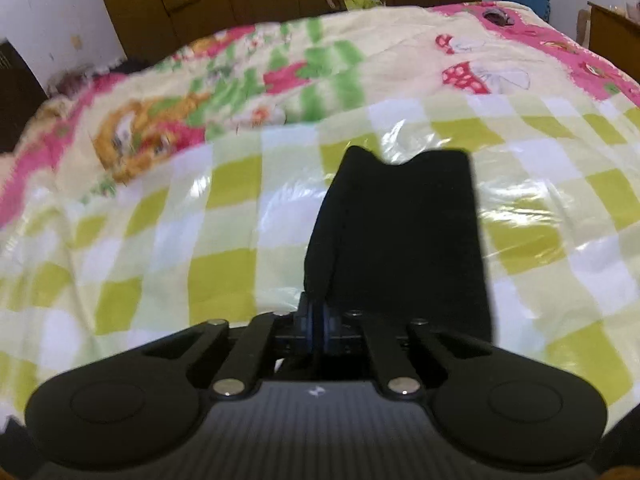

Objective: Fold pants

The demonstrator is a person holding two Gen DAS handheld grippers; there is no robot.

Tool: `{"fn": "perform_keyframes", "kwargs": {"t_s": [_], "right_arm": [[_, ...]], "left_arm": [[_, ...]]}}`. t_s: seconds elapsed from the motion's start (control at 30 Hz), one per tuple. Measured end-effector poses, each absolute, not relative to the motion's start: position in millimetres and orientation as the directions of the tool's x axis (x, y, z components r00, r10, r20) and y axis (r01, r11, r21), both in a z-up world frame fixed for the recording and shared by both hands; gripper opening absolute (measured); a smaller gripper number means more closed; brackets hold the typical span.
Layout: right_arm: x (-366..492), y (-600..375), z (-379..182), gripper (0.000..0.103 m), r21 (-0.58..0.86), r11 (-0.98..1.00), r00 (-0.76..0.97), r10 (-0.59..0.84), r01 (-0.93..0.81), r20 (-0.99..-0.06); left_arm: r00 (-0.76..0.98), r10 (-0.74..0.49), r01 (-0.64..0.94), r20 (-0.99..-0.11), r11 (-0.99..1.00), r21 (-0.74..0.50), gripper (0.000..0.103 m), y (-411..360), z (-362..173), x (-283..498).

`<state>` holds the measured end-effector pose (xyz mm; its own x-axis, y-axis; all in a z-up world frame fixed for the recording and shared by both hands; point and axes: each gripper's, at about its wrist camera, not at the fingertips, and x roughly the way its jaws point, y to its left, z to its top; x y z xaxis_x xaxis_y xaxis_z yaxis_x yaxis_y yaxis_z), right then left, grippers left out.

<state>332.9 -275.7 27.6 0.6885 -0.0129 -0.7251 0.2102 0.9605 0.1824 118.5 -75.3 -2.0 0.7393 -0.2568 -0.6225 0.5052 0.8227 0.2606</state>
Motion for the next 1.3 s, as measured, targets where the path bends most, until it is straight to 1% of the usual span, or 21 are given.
{"fn": "perform_keyframes", "kwargs": {"t_s": [0.07,0.17,0.23,0.3,0.33,0.4,0.47,0.5,0.53,0.63,0.73,0.8,0.87,0.93,1.0,1.03,1.07,1.1,1.13,1.23,1.3], "right_arm": [[300,-300,51,0.004,0.304,0.928,0.758,0.037,0.216,-0.651],[222,-339,83,0.004,0.48,0.855,0.857,0.087,0.198,-0.507],[168,-361,93,0.004,0.534,0.822,0.894,0.07,0.2,-0.443],[117,-379,92,0.004,0.539,0.815,0.91,0.035,0.213,-0.413],[100,-387,86,0.005,0.532,0.812,0.902,0.017,0.238,-0.431],[79,-401,64,0.006,0.494,0.81,0.86,-0.025,0.316,-0.509],[62,-415,41,0.006,0.52,0.768,0.826,-0.02,0.373,-0.563],[54,-421,32,0.006,0.551,0.739,0.823,-0.007,0.387,-0.568],[47,-424,26,0.011,0.572,0.721,0.827,-0.003,0.391,-0.562],[33,-433,18,0.015,0.606,0.694,0.845,-0.005,0.387,-0.535],[31,-449,14,0.015,0.562,0.692,0.825,-0.087,0.454,-0.559],[32,-465,11,0.014,0.555,0.67,0.813,-0.127,0.493,-0.569],[35,-480,9,0.006,0.546,0.651,0.804,-0.174,0.527,-0.569],[34,-500,11,0.001,0.529,0.626,0.791,-0.253,0.573,-0.557],[42,-529,13,0.0,0.523,0.587,0.77,-0.32,0.618,-0.552],[49,-543,14,0.0,0.495,0.566,0.738,-0.361,0.659,-0.571],[53,-555,14,0.0,0.486,0.552,0.72,-0.361,0.677,-0.593],[55,-563,17,0.003,0.52,0.533,0.727,-0.316,0.667,-0.609],[53,-562,23,0.015,0.554,0.531,0.75,-0.279,0.641,-0.6],[28,-521,48,0.015,0.566,0.618,0.813,-0.226,0.545,-0.537],[19,-494,52,0.023,0.589,0.66,0.854,-0.164,0.467,-0.493]], "left_arm": [[0.746,-0.246,0.505,-0.619,0.815,0.285,0.046,-83,2,115],[0.756,-0.23,0.511,-0.613,0.792,0.333,0.046,-92,5,107],[0.756,-0.227,0.517,-0.614,0.782,0.347,0.046,-98,5,104],[0.75,-0.227,0.527,-0.621,0.773,0.354,0.046,-105,3,104],[0.746,-0.225,0.533,-0.627,0.766,0.36,0.046,-109,2,103],[0.742,-0.219,0.549,-0.634,0.742,0.385,0.046,-119,-2,99],[0.748,-0.204,0.556,-0.631,0.712,0.429,0.046,-129,-5,96],[0.75,-0.198,0.557,-0.631,0.703,0.442,0.046,-133,-6,95],[0.749,-0.194,0.559,-0.633,0.697,0.449,0.046,-135,-5,96],[0.746,-0.179,0.561,-0.642,0.688,0.46,0.046,-139,-5,98],[0.747,-0.165,0.56,-0.644,0.678,0.476,0.046,-145,-5,101],[0.747,-0.162,0.564,-0.645,0.667,0.486,0.046,-150,-7,103],[0.748,-0.158,0.568,-0.645,0.656,0.497,0.046,-152,-9,103],[0.746,-0.154,0.568,-0.648,0.654,0.499,0.046,-154,-9,102],[0.744,-0.152,0.57,-0.651,0.653,0.498,0.046,-156,-9,103],[0.744,-0.151,0.57,-0.651,0.652,0.5,0.046,-157,-9,103],[0.744,-0.151,0.57,-0.651,0.652,0.501,0.046,-158,-10,103],[0.744,-0.15,0.57,-0.651,0.651,0.501,0.046,-158,-10,102],[0.744,-0.15,0.571,-0.651,0.65,0.502,0.046,-158,-10,102],[0.74,-0.162,0.575,-0.653,0.656,0.489,0.046,-153,-9,102],[0.739,-0.169,0.576,-0.653,0.661,0.481,0.046,-151,-9,102]]}}
